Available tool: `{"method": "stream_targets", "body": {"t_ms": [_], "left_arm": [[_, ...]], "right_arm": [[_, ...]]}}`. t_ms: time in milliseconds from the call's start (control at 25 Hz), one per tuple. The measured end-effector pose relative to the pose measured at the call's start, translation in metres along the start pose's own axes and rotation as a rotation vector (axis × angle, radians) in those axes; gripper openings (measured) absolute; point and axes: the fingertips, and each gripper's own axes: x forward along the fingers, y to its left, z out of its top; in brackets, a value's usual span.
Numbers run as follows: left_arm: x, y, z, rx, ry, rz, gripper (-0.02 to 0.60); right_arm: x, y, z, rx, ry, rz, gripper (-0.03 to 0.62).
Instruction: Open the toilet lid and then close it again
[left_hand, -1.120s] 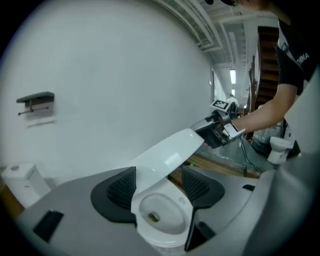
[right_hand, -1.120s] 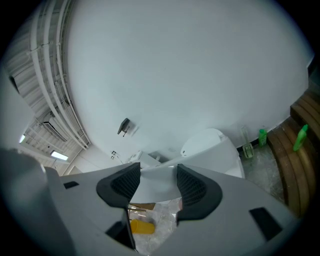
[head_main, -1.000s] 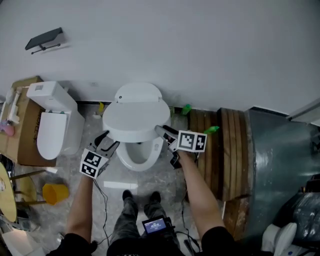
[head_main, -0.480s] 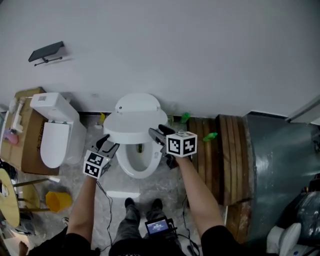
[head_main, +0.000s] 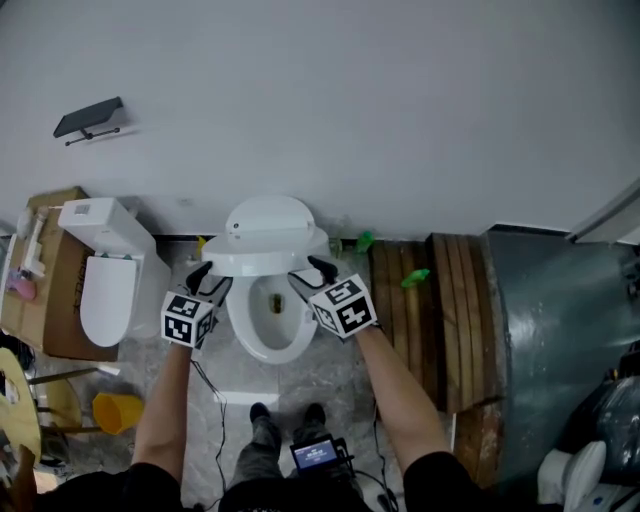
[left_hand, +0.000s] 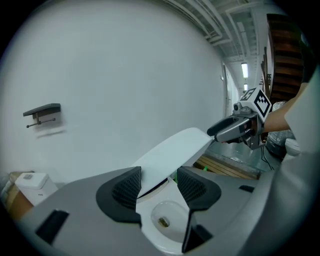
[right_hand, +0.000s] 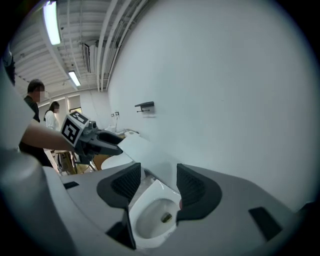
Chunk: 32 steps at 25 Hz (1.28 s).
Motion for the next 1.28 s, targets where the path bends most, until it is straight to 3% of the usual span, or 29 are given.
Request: {"method": "stream_targets", "body": {"t_ms": [400,920,1280], "left_arm": [[0.014,0.02,0.024,-0.005,0.035,0.012,0.232],[0.028,0.038,0.05,-0.051,0.06,0.11,0.225],[0.047,0.068,0.083,-0.012,0.0,0.071,0.207]], "right_arm": [[0.025,-0.014,0.014,-0.125,0.063,-0.071,0.232],[0.035,-0.034,0.043,-0.086,0.061,-0.093,0.213],[0.055,-0.061,0.081,-0.044,0.038,-0.135,0.206]]}}
